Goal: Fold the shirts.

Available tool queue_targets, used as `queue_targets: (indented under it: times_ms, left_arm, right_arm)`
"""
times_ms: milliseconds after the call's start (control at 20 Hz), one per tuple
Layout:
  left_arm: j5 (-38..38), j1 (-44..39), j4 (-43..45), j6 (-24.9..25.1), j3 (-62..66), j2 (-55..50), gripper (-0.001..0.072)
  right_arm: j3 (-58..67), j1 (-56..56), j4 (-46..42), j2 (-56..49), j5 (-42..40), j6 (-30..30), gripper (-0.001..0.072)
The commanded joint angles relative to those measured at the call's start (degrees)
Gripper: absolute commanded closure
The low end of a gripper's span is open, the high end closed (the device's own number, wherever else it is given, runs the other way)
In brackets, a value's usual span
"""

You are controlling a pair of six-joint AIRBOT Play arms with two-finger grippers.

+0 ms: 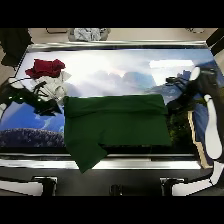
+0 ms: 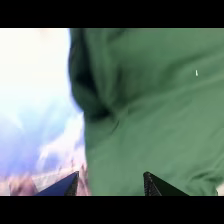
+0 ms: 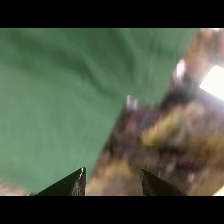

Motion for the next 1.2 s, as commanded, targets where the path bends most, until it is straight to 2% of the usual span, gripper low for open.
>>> queue_targets:
  times_ms: [0, 150, 300, 400, 650, 700, 800, 850, 900, 1150]
  left_arm:
    - [-0.11, 3.30, -0.02, 1.22, -9.22, 8.26, 0.0197]
    - [7.61, 3.32, -1.95, 3.65, -32.63, 18.67, 0.0197]
    - [15.06, 3.30, -11.96, 9.11, -51.28, 26.77, 0.0197]
    - [17.07, 3.04, -15.21, 10.58, -57.05, 28.74, 0.0198]
    - [22.45, -3.54, -17.29, 9.90, -61.42, 28.50, 0.0202]
    - [24.30, -5.20, -18.38, 9.22, -61.68, 28.52, 0.0253]
    - [28.06, -7.93, -18.56, 5.44, -61.68, 28.52, 0.0301]
    - [28.94, -8.76, -18.56, 5.16, -61.68, 28.52, 0.0519]
    - [29.38, -9.20, -18.53, 5.42, -61.68, 28.55, 0.0677]
    - [29.38, -9.38, -18.51, 6.54, -61.66, 29.57, 0.0680]
  right_arm:
    - [-0.68, -6.54, 7.19, 2.84, 8.57, 0.48, 0.0250]
    - [-10.86, -9.11, 5.95, 8.41, 4.87, 0.09, 0.0250]
    - [-22.69, -9.01, 5.03, 13.57, -1.01, -0.98, 0.0250]
    - [-25.90, -9.01, 4.98, 14.80, -1.29, -2.03, 0.0250]
    - [-26.36, -9.01, 5.01, 15.61, -1.36, -2.05, 0.0249]
    - [-26.36, -9.01, 4.98, 15.65, -1.51, -2.05, 0.0246]
    - [-26.36, -9.01, 4.98, 15.65, -2.23, -1.79, 0.0197]
    - [-26.56, -9.01, 5.01, 15.65, -2.69, -1.79, 0.0197]
    - [-27.56, -9.01, 5.01, 15.65, -3.19, -1.77, 0.0173]
    - [-38.10, -9.01, 7.48, 15.65, -10.80, -1.84, 0.0155]
